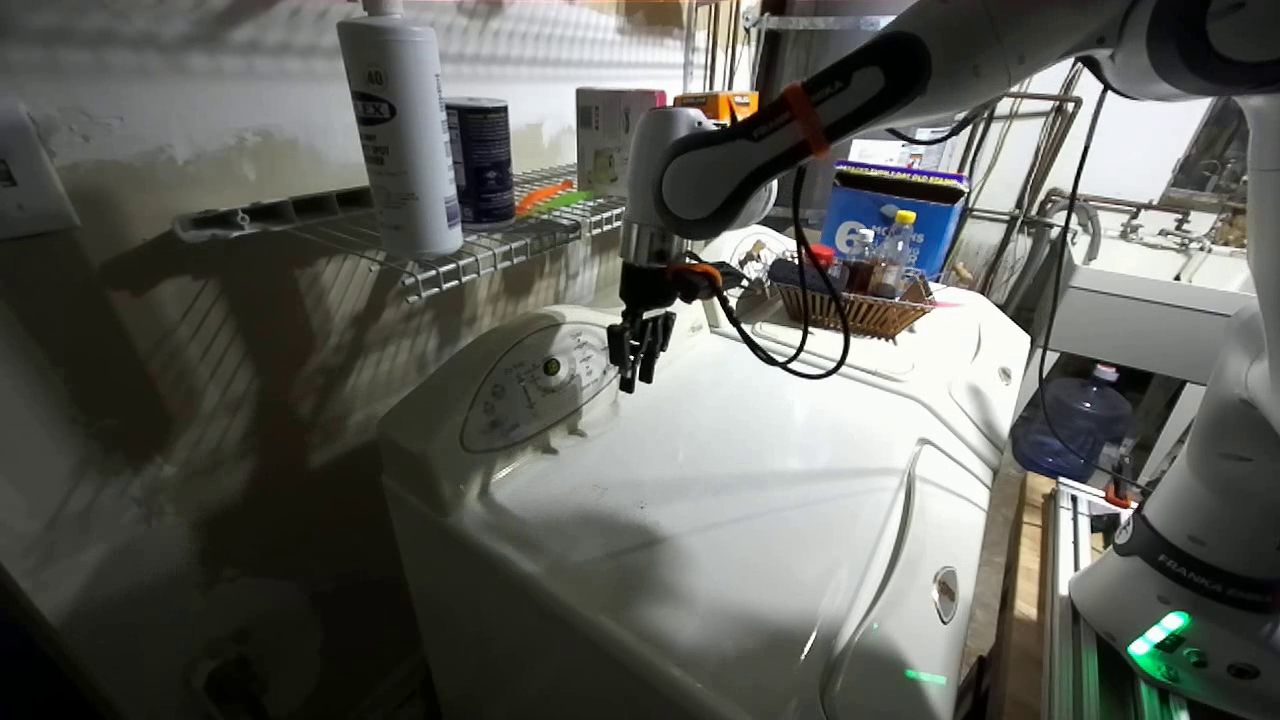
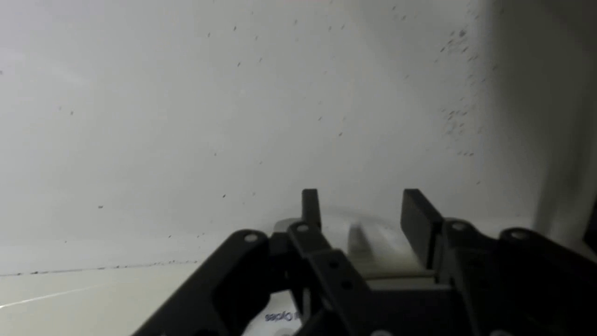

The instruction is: Press a button on the washing machine

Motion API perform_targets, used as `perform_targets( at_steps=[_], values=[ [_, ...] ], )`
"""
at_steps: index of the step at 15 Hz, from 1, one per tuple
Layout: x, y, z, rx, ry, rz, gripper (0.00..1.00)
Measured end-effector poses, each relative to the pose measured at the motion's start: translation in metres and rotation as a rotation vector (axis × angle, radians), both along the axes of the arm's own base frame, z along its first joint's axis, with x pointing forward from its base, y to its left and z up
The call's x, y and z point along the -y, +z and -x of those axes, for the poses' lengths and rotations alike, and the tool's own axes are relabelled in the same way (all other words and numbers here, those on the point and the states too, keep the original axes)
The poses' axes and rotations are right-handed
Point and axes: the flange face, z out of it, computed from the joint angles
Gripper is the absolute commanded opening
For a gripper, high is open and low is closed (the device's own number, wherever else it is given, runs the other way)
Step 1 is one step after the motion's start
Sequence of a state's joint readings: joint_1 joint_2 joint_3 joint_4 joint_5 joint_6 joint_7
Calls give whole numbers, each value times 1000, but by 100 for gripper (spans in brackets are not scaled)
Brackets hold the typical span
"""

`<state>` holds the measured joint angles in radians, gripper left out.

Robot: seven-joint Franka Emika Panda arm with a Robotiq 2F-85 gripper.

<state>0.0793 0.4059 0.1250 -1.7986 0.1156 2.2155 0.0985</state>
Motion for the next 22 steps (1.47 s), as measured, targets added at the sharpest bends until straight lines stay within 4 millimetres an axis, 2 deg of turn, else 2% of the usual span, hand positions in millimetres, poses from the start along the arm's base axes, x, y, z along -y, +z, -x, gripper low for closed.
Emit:
perform_targets(
  at_steps=[2, 3, 7, 11, 17, 22],
  values=[
    [-13, 23, 14, -44, 15, -23, 96],
    [-17, 34, 20, -53, 19, -30, 99],
    [-24, 76, 44, -45, 23, -29, 100],
    [-33, 107, 75, -14, 11, -4, 100],
    [-37, 129, 123, 31, 9, 100, 100],
    [-36, 130, 129, 37, 10, 104, 100]
  ],
)
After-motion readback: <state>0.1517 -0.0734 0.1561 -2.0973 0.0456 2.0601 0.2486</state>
